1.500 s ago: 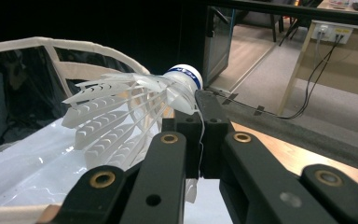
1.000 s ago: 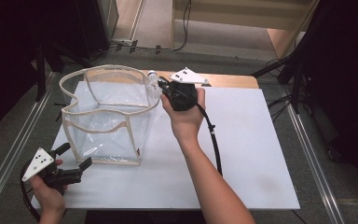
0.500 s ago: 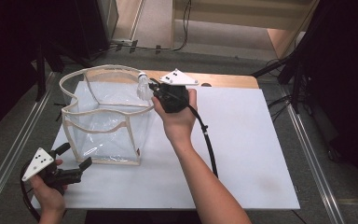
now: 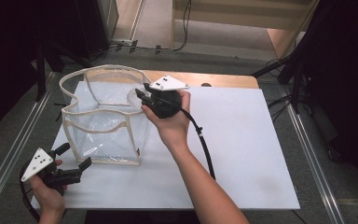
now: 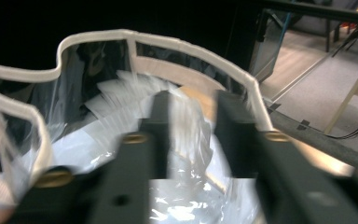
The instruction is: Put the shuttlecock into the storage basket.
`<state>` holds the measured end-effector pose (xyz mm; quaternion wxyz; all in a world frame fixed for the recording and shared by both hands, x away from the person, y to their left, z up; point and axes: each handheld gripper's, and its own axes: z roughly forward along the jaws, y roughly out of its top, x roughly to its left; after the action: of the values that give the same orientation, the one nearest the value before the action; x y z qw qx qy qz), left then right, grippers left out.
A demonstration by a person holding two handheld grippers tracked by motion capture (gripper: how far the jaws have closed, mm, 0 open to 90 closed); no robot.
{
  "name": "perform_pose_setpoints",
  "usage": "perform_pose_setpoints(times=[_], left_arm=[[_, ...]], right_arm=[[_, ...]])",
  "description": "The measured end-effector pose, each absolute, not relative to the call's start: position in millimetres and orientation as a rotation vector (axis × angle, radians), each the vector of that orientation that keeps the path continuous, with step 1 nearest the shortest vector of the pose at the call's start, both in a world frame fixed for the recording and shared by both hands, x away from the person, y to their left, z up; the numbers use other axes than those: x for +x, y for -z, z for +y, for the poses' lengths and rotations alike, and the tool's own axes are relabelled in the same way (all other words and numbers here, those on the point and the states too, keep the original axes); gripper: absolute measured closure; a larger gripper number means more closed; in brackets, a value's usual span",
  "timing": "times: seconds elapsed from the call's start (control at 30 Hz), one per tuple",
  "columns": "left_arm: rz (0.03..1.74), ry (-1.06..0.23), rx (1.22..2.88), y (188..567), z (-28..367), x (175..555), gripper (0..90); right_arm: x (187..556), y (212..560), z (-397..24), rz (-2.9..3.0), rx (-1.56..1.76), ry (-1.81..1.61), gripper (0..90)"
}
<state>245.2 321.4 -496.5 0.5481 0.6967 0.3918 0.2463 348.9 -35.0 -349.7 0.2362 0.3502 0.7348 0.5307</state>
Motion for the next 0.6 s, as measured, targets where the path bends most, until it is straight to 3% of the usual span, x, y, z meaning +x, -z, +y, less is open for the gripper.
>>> perform_pose_setpoints(times=[0.1, 0.2, 0.4, 0.6], left_arm=[[0.927, -0.585, 1.656, 496.5, 320.6, 245.3, 0.0], [0.926, -0.586, 1.657, 496.5, 320.8, 245.2, 0.0], [0.928, -0.589, 1.656, 496.7, 319.9, 245.3, 0.0], [0.926, -0.588, 1.657, 496.6, 320.6, 245.0, 0.0]], right_arm=[[345.5, 349.9, -44.0, 2.025, 0.956, -1.497, 27.3], [341.2, 350.4, -53.7, 2.029, 0.931, -1.519, 11.9], [335.1, 354.7, -72.5, 2.048, 0.904, -1.527, 0.0], [329.0, 360.9, -85.3, 2.062, 0.885, -1.505, 0.0]])
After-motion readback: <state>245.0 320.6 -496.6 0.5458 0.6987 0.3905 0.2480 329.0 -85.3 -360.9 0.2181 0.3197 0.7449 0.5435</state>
